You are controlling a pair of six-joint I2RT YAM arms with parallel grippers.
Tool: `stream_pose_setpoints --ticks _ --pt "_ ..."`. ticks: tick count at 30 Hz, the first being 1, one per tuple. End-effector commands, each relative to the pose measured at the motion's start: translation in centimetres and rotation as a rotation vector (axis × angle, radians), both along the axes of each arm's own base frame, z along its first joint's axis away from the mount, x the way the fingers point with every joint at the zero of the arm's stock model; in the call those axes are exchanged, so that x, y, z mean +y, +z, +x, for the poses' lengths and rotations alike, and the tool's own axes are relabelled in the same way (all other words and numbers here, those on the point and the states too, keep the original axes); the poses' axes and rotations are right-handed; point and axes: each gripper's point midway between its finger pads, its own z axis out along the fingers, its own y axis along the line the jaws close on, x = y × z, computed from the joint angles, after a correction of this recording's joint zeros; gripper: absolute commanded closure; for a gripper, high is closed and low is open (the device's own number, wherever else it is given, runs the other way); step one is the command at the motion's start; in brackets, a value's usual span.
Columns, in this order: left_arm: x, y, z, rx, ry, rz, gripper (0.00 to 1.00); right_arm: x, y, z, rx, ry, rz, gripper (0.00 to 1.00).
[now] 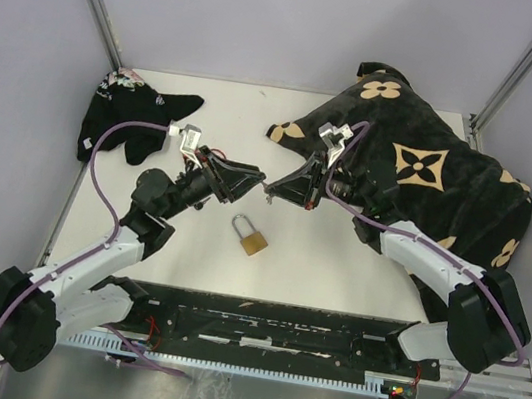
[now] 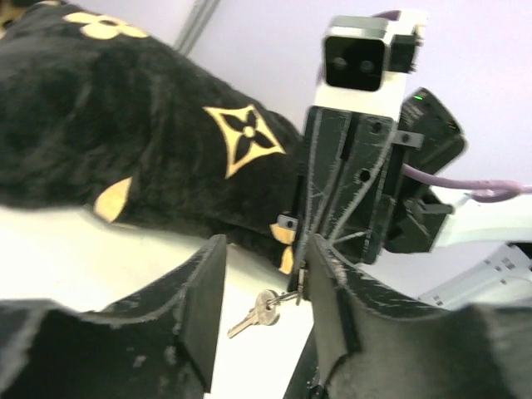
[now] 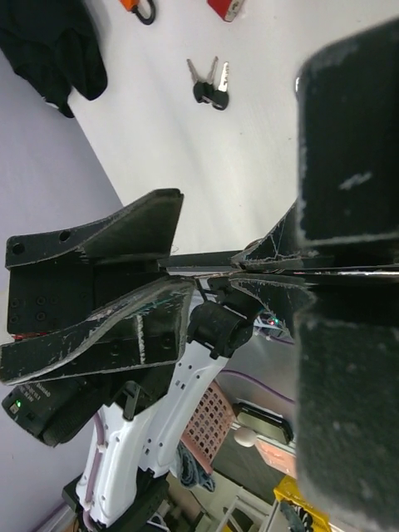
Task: Unlock with the key
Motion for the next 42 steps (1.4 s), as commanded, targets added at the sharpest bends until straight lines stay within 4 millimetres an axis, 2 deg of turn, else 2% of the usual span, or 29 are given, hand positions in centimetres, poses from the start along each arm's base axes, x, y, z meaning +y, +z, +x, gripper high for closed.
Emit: stream_pose_setpoints --ticks 1,5,10,12,14,19,23,29,33,38,42 --pt "1.7 -1.2 1.8 0.144 0.144 0.027 0.44 -0.7 -0.2 0.2 -0.015 -0.054 -0.025 0.98" --pt "3.1 -3.6 2.2 0.307 0.235 0.083 0.28 -1.7 -2.4 0.7 0.004 -0.134 -0.091 0.98" --pt "5.1 -7.0 2.3 0.473 0.346 0.221 0.21 -2.8 -4.8 0.7 0.021 -0.196 -0.129 0.98" --pt "5.5 -7.8 2.1 0.518 0.363 0.264 0.21 -3.3 -6.0 0.8 0.03 -0.227 -0.148 0.98" --pt "5.3 -8.6 1.8 0.573 0.355 0.29 0.2 -3.8 -6.9 1.1 0.036 -0.274 -0.165 0.98" --pt "3.7 -12.8 0.8 0.741 0.351 0.432 0.2 -5.2 -9.0 1.7 0.013 -0.377 -0.204 0.98" --pt "2.6 -15.4 0.0 0.819 0.376 0.53 0.19 -6.3 -9.7 1.6 -0.027 -0.426 -0.232 0.98" --pt "2.7 -18.5 -0.3 0.928 0.477 0.651 0.18 -7.6 -11.1 1.7 -0.049 -0.489 -0.259 0.98" --pt "2.6 -21.4 -1.1 1.037 0.529 0.754 0.17 -7.8 -11.7 1.9 -0.052 -0.507 -0.276 0.98" --pt "3.1 -22.9 -0.9 1.113 0.624 0.878 0.12 -8.0 -12.0 2.1 -0.052 -0.521 -0.288 0.98" --pt "2.4 -24.0 -0.6 1.146 0.641 0.909 0.1 -8.1 -12.1 2.1 -0.067 -0.537 -0.303 0.98"
